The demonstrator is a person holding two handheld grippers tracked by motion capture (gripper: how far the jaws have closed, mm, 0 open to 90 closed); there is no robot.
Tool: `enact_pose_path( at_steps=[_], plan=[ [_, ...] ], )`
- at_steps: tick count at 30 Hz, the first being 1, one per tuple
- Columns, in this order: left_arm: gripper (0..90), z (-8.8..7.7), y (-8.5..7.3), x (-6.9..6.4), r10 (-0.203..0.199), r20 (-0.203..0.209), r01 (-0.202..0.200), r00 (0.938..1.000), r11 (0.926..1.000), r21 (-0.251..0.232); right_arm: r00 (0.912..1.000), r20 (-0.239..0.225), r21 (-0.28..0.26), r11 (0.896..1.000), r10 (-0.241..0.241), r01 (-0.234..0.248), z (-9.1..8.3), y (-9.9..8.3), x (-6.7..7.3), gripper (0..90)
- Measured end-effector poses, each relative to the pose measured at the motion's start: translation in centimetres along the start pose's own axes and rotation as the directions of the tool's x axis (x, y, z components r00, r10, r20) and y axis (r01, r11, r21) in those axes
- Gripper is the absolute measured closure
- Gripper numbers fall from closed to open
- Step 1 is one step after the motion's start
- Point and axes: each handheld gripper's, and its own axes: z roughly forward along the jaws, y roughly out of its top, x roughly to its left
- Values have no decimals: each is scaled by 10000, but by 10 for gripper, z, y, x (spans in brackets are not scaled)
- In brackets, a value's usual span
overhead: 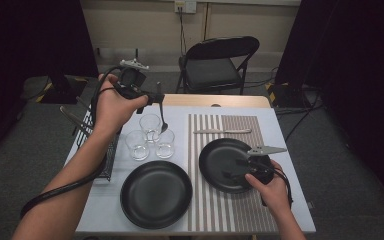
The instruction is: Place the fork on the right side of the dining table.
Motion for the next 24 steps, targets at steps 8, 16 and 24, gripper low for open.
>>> enact_pose_path(
  at_steps=[8,16,24],
  plan=[
    [872,12,-6,-13,124,449,-133,9989,9997,199,10000,-4,-86,9999,-79,79,-1,3,3,226],
    [872,28,-15,-26,181,835,-214,9963,9990,386,9999,-1,-26,9999,-143,143,0,5,6,231],
    [872,39,-23,-38,187,1135,-243,9934,9985,487,9997,-35,19,9997,-236,236,1,6,8,232]
  ],
)
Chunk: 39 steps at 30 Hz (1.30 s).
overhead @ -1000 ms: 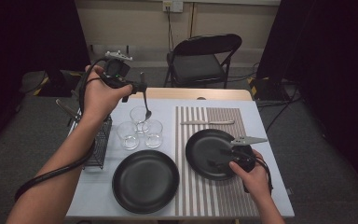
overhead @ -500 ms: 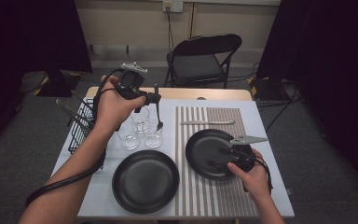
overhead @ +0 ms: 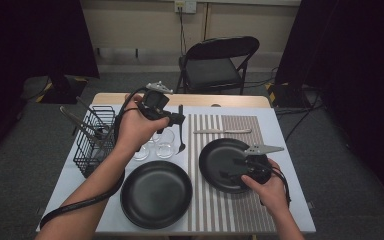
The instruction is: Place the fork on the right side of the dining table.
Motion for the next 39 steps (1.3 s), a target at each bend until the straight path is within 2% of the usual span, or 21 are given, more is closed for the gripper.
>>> enact_pose_path(
  at_steps=[17,25,33,39],
  plan=[
    [872,16,-4,-18,224,577,-231,9981,9997,107,9996,-191,29,9997,-225,225,4,8,8,235],
    [872,25,-7,-26,219,706,-231,9973,9996,157,9987,-213,-109,9989,-453,451,2,14,14,238],
    [872,33,-8,-35,255,833,-275,9962,9994,231,9988,-284,-360,9985,-411,401,1,15,15,274],
    [872,41,-11,-41,307,986,-336,9947,9990,282,9984,-301,-253,9986,-481,473,1,16,18,274]
  ],
)
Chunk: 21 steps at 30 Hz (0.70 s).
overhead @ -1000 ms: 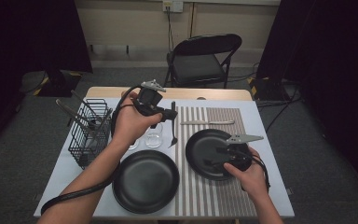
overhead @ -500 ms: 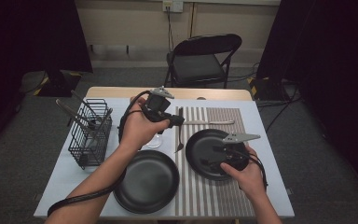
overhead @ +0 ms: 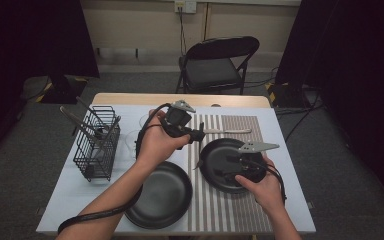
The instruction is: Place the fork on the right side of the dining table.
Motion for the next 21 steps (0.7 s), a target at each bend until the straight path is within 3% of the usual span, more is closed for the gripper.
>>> enact_pose_path(
  at_steps=[7,16,21],
  plan=[
    [871,5,0,-7,26,173,-26,9998,10000,-5,9998,137,-85,9999,-149,151,-1,4,3,268],
    [872,11,-1,-13,111,335,-113,9994,9999,45,9990,-33,-108,9989,-450,450,2,8,9,275],
    [871,14,-2,-15,148,403,-151,9991,9999,64,9994,-114,-235,9992,-339,336,2,9,10,303]
  ],
)
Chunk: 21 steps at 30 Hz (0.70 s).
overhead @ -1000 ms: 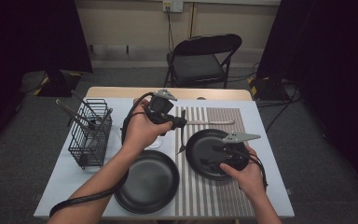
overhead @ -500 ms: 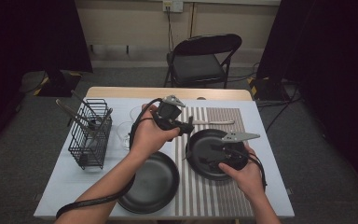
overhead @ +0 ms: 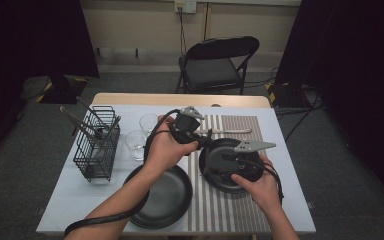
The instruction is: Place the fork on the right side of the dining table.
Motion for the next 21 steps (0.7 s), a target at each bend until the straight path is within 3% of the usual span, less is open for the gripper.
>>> enact_pose_path(
  at_steps=[6,10,21],
  plan=[
    [871,4,0,-2,-31,94,31,10000,10000,-77,10000,2,164,9998,-56,56,2,3,4,352],
    [871,9,-3,-4,-150,217,152,9997,9998,-120,9993,101,-121,9993,346,-345,-1,4,5,404],
    [871,17,-3,-9,-69,253,73,9997,9999,-137,9988,365,-282,9991,327,-317,-4,6,6,537]
  ],
)
